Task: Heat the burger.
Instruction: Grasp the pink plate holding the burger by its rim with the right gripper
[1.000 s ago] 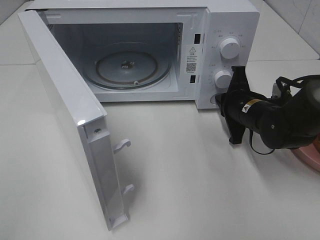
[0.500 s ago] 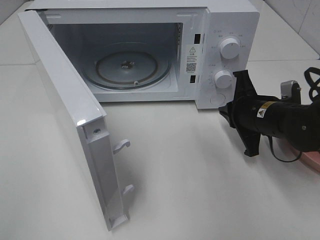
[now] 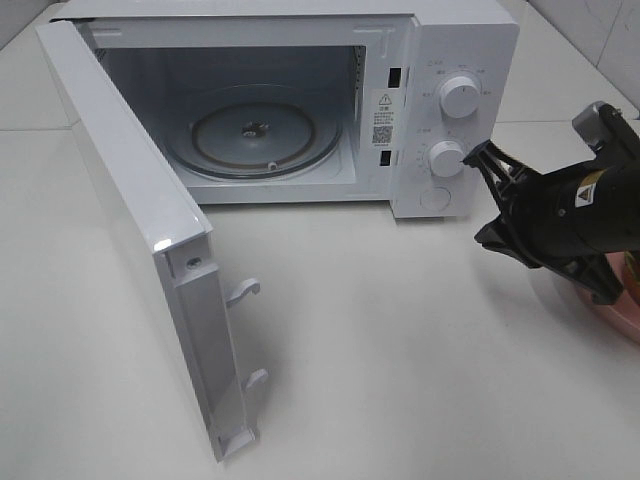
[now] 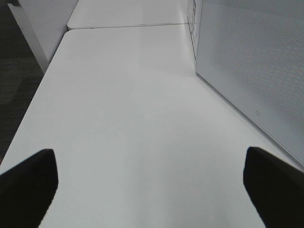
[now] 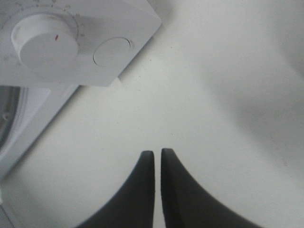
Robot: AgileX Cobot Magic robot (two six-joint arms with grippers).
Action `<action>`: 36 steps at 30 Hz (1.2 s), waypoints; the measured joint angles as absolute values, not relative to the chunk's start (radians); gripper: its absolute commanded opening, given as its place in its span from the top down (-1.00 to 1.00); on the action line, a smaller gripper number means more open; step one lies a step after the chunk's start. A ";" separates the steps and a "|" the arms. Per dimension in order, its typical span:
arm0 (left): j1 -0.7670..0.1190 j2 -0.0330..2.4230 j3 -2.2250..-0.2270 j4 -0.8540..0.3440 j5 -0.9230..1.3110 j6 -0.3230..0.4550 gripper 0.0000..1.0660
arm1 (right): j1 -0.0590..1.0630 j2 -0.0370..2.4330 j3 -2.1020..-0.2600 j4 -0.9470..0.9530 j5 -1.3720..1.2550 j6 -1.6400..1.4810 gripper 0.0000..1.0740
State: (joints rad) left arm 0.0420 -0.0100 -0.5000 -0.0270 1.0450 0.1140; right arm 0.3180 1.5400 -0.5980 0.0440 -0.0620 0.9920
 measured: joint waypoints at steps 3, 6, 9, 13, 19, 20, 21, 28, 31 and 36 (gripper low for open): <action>0.042 -0.010 -0.500 -0.027 1.045 0.114 -0.88 | 0.318 1.499 -0.618 0.044 0.055 0.844 0.95; 0.042 -0.010 -0.500 -0.027 1.045 0.114 -0.88 | 0.318 1.465 -0.648 0.043 0.162 0.684 0.95; 0.042 -0.010 -0.500 -0.027 1.045 0.114 -0.88 | 0.318 1.439 -0.681 0.043 0.281 0.527 0.95; 0.042 -0.010 -0.500 -0.027 1.045 0.114 -0.88 | 0.318 1.429 -0.738 0.034 0.479 0.309 0.95; 0.042 -0.010 -0.500 -0.027 1.045 0.114 -0.88 | 0.318 1.428 -0.808 -0.010 0.674 0.124 0.89; 0.042 -0.010 -0.500 -0.027 1.045 0.114 -0.88 | 0.318 1.428 -0.808 -0.010 0.674 0.124 0.89; 0.042 -0.010 -0.500 -0.027 1.045 0.114 -0.88 | 0.318 1.428 -0.818 -0.027 0.697 0.095 0.85; 0.042 -0.010 -0.500 -0.027 1.045 0.114 -0.88 | 0.288 1.428 -0.862 -0.110 0.775 0.015 -0.35; 0.042 -0.010 -0.500 -0.027 1.045 0.114 -0.88 | 0.255 1.428 -0.863 -0.114 0.776 0.012 -0.86; 0.042 -0.010 -0.500 -0.027 1.045 0.114 -0.88 | 0.220 1.428 -0.863 -0.115 0.775 0.012 -0.87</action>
